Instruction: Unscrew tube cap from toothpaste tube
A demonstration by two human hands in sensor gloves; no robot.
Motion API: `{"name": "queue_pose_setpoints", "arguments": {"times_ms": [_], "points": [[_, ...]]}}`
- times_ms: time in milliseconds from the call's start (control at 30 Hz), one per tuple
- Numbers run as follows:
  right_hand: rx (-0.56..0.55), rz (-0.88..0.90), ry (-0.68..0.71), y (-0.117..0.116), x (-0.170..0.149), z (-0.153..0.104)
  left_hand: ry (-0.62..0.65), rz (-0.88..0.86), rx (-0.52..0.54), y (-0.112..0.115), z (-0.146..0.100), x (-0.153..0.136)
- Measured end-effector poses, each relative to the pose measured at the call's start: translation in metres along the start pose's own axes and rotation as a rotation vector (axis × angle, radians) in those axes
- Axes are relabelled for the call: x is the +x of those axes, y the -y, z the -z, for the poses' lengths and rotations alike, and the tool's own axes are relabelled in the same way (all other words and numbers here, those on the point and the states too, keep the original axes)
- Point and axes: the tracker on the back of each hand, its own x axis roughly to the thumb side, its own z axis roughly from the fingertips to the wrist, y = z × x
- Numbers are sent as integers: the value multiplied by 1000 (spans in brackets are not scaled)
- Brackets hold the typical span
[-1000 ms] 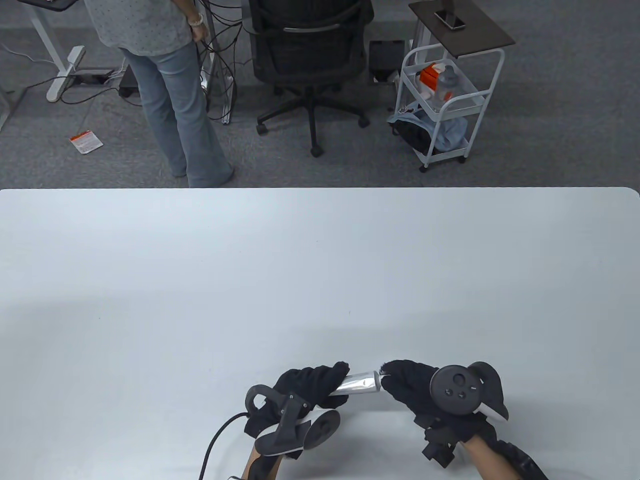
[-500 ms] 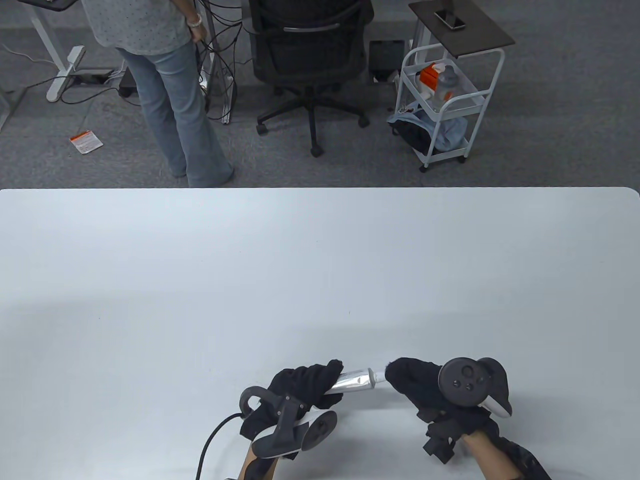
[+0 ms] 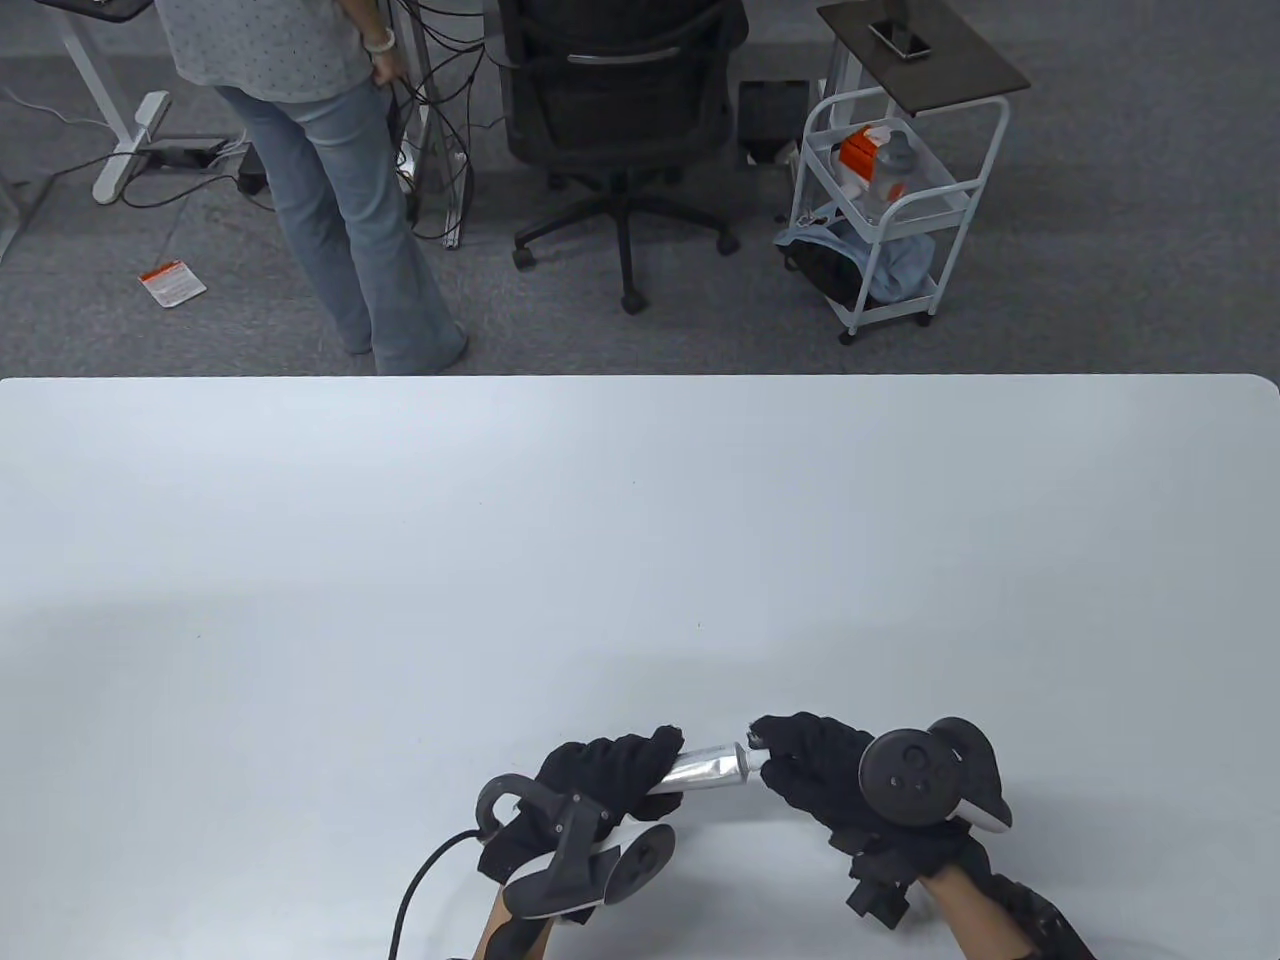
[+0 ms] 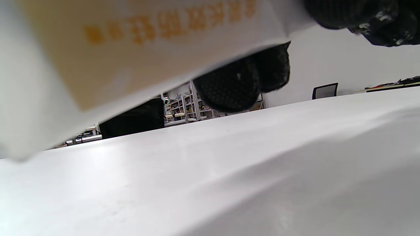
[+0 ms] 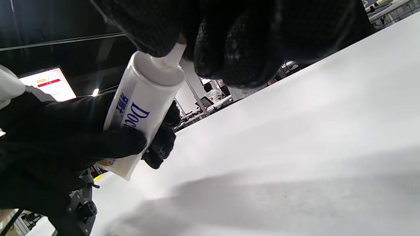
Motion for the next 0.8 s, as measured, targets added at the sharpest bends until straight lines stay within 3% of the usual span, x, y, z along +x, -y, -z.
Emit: {"name": "queue_pose_setpoints", "arguments": {"times_ms": [333, 800], "points": [[-71, 113, -113, -7, -13, -1, -18, 20, 7, -3, -1, -4], [-43, 68, -62, -10, -8, 1, -14, 34, -12, -4, -1, -3]]}}
